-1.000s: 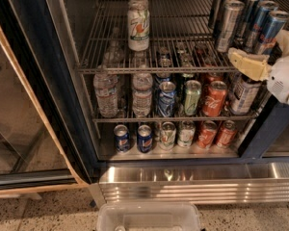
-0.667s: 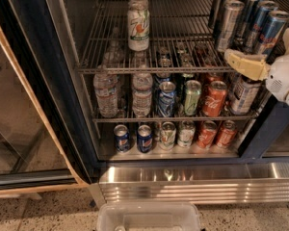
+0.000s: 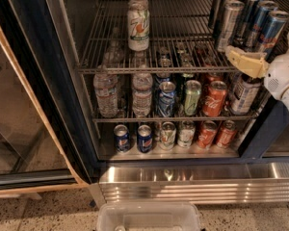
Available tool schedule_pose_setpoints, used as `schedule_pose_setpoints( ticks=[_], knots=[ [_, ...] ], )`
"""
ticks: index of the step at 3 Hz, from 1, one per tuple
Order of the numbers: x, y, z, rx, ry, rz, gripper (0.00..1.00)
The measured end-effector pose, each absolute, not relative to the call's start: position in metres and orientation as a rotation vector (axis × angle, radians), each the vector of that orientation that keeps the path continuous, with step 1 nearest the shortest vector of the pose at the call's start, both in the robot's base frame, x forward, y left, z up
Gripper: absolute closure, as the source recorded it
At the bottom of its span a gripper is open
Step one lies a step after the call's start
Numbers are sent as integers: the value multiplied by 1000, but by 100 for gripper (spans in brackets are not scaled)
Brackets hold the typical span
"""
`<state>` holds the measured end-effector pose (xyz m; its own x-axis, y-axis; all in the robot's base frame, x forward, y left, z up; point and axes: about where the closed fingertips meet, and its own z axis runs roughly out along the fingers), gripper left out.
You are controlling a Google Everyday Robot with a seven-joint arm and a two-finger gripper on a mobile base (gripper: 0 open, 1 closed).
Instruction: Pick redbull can from top shelf of fridge
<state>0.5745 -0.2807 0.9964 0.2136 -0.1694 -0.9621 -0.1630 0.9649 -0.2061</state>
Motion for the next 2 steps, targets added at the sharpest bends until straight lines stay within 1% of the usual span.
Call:
schedule_pose_setpoints(
  ticks=[2],
  knots=[
    [583, -281, 999, -284, 1369, -48, 16]
  ],
)
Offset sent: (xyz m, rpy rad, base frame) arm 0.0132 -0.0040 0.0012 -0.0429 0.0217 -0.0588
